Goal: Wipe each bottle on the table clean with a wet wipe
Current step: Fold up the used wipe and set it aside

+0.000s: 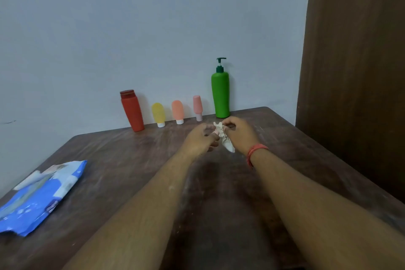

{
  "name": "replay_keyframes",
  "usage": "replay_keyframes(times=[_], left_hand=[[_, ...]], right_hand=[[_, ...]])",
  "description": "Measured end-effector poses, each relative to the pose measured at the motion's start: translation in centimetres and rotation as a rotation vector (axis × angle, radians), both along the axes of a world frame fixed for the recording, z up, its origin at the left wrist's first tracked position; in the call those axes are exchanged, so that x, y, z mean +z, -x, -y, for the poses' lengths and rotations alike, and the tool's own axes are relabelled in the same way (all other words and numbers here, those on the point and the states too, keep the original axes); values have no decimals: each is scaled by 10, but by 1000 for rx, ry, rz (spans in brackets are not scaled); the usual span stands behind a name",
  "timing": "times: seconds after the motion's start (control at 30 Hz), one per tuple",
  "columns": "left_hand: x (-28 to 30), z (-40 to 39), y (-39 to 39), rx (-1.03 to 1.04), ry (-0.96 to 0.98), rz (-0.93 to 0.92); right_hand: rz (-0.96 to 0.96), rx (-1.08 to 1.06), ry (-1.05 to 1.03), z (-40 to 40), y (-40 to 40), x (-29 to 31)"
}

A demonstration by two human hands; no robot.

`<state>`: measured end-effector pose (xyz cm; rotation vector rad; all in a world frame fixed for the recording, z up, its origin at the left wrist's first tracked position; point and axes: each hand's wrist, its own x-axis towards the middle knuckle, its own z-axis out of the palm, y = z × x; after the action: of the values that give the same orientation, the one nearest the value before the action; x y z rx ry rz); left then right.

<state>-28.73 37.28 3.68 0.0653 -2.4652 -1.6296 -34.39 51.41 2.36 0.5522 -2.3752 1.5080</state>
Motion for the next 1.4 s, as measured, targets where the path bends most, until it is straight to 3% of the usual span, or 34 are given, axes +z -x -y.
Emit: replay_keyframes(times=[0.1,0.3,0.57,0.77,0.97,1.07,1.2,1.3,1.4], left_hand=[[7,13,-35,70,-90,1],[21,32,-99,93,-156,-20],[33,44,-85,107,-285,-83],[24,68,-37,130,-389,-78],[0,100,26,156,-373,-92],[-1,112,61,232,-405,-80],[21,119,87,268,-518,101],[48,119,89,238,-350,136],[73,114,78,262,-371,223]], right_hand=[[15,57,-129,11,-30,13],[-15,149,-191,28,-102,48],[-13,224,-143,42,-96,62],[311,343,103,62,-42,52],[571,439,386,95,34,32],[609,451,384,113,71,33],[668,386,345,124,98,48],[752,347,347,125,102,70],[814,294,375,127,85,99]])
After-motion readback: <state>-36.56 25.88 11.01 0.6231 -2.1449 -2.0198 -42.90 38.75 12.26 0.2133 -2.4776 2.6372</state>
